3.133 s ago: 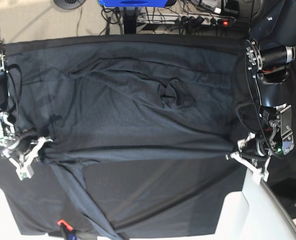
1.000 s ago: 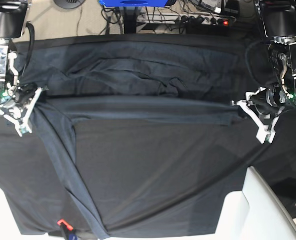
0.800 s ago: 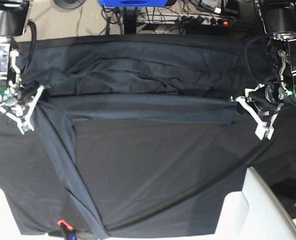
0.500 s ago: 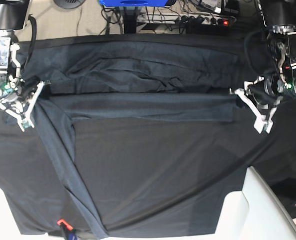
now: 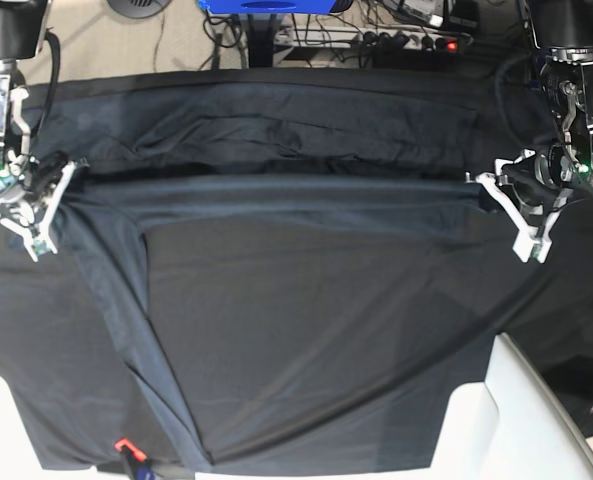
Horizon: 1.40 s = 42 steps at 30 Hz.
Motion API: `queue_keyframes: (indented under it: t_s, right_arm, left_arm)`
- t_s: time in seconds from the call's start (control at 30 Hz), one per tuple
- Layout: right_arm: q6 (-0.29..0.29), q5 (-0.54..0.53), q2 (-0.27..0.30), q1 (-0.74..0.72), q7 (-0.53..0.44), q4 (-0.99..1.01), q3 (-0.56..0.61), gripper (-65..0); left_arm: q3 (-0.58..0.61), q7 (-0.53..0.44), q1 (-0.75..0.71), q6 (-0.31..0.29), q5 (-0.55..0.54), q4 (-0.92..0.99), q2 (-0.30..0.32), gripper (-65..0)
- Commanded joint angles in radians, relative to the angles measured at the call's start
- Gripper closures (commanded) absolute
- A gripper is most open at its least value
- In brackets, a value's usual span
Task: Fold the T-shirt properly
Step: 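Lay the folded half down with both grippers near the collar edge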
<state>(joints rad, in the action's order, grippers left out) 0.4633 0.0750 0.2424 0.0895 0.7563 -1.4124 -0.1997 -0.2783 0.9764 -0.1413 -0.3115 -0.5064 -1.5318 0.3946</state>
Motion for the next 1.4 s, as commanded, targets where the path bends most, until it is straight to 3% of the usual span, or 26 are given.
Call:
queue_keyframes:
  t_s: [0.0, 0.5, 0.67, 0.8, 1.37]
  right_arm:
    - [-0.007, 0.003, 0.024, -0.014, -0.005, -0.017, -0.005, 0.0]
    - [-0.007, 0.003, 0.022, 0.008, -0.002, -0.014, -0.007, 0.0]
    - [-0.007, 0.003, 0.021, 0.008, -0.002, -0.011, -0.007, 0.0]
    - [-0.007, 0.003, 0.002, 0.008, -0.002, -0.011, -0.02, 0.0]
    - [-0.007, 0.003, -0.039, 0.01, -0.002, -0.008, -0.096, -1.2]
  left_arm:
    - [-0.008, -0.014, 0.013, 0.004, -0.005, -0.019, 0.025, 0.0]
    - [0.0, -0.014, 0.001, 0.004, -0.01, -0.011, 0.016, 0.0]
    - [0.001, -0.014, -0.022, 0.004, -0.005, -0.016, -0.015, 0.0]
    - [0.001, -0.014, -0.022, 0.004, -0.004, -0.011, -0.038, 0.0]
    - [0.001, -0.014, -0.021, 0.004, -0.004, -0.009, -0.033, 0.0]
